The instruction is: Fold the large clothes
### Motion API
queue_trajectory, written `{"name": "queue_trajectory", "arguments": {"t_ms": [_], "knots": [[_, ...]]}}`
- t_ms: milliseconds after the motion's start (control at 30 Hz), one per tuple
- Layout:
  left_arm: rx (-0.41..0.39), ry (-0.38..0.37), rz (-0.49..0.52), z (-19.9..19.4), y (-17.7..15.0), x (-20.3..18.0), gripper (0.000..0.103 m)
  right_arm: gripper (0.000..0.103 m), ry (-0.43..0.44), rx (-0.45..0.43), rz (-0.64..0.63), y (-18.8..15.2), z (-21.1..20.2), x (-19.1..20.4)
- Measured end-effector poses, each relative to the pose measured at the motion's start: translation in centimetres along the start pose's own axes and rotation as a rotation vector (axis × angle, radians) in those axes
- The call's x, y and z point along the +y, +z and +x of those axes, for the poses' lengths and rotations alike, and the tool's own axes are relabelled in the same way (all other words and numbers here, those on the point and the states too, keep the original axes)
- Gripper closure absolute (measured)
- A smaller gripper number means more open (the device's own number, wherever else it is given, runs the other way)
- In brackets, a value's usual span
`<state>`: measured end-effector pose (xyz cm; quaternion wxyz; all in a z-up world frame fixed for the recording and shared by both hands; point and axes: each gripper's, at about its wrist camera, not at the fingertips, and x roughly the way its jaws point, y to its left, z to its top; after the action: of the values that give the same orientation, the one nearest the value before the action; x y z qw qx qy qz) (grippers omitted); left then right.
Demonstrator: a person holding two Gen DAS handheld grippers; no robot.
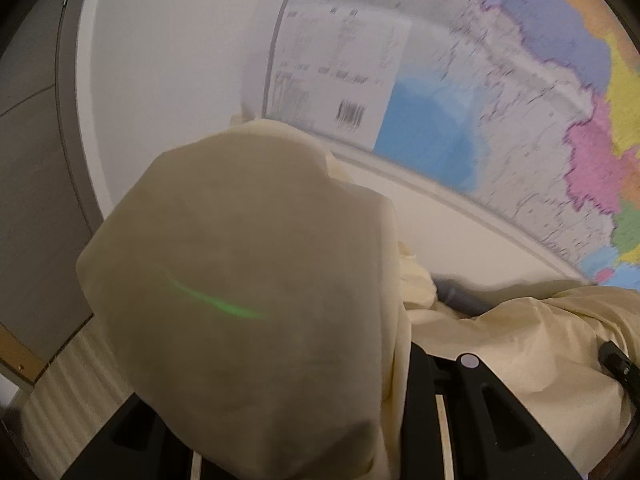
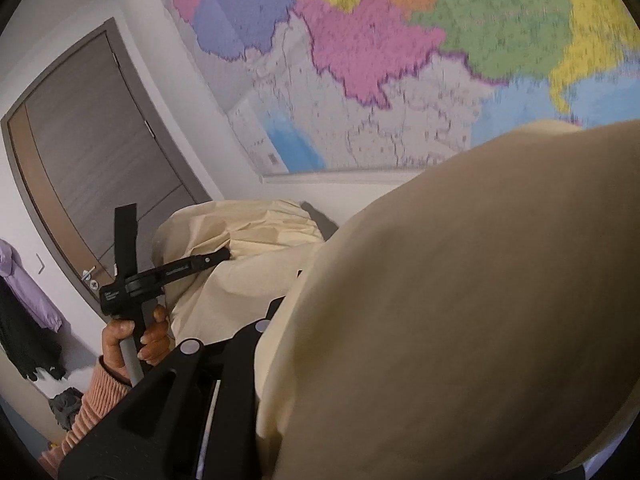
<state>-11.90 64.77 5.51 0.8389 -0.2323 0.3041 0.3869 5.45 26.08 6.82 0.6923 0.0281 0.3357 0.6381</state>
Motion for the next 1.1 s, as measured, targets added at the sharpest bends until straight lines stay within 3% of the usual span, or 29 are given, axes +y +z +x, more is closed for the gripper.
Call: {"name": "queue_trajectory", "arguments": {"t_ms": [200,467,567,667,733,800,833,933,1000,1067,1100], "knots": [[0.041,0.037,0.015,2.1,-2.5,0.8,0.076,0.087,0.006,0.037,-0.002,-2.3,0.3,0.0],[0.069,0.050,0.015,3.3,-4.2,1.0,0.072,0.065,0.039,0.143,0.088,-5.5,-0.5,-1.7],[0.070,0.049,0.023,3.2,-4.4,0.9,0.072,0.050,0.100,0.185,0.152,-6.5,-1.3,-2.8],[0.073,0.058,0.039,3.5,-4.5,0.9,0.072,0.044,0.163,0.207,0.225,-7.4,-2.2,-4.4],[0.075,0.061,0.044,3.7,-4.6,0.8,0.071,0.043,0.197,0.199,0.279,-7.5,-3.3,-5.6],[0.074,0.067,0.047,3.2,-5.6,0.7,0.071,0.032,0.214,0.177,0.321,-7.6,-4.2,-6.6],[0.077,0.069,0.045,3.3,-5.6,0.6,0.071,0.023,0.180,0.139,0.343,-7.6,-5.2,-7.4],[0.075,0.080,0.057,3.1,-5.8,0.8,0.070,0.021,0.197,0.054,0.439,-8.1,-7.2,-9.3],[0.077,0.085,0.061,3.2,-5.9,0.5,0.070,0.029,0.217,0.055,0.495,-8.1,-7.0,-10.3],[0.076,0.093,0.063,3.3,-5.7,0.3,0.070,0.062,0.204,0.056,0.441,-7.1,-6.4,-9.5],[0.077,0.095,0.062,3.4,-5.6,0.3,0.070,0.070,0.200,0.042,0.408,-6.7,-6.7,-9.2]]}}
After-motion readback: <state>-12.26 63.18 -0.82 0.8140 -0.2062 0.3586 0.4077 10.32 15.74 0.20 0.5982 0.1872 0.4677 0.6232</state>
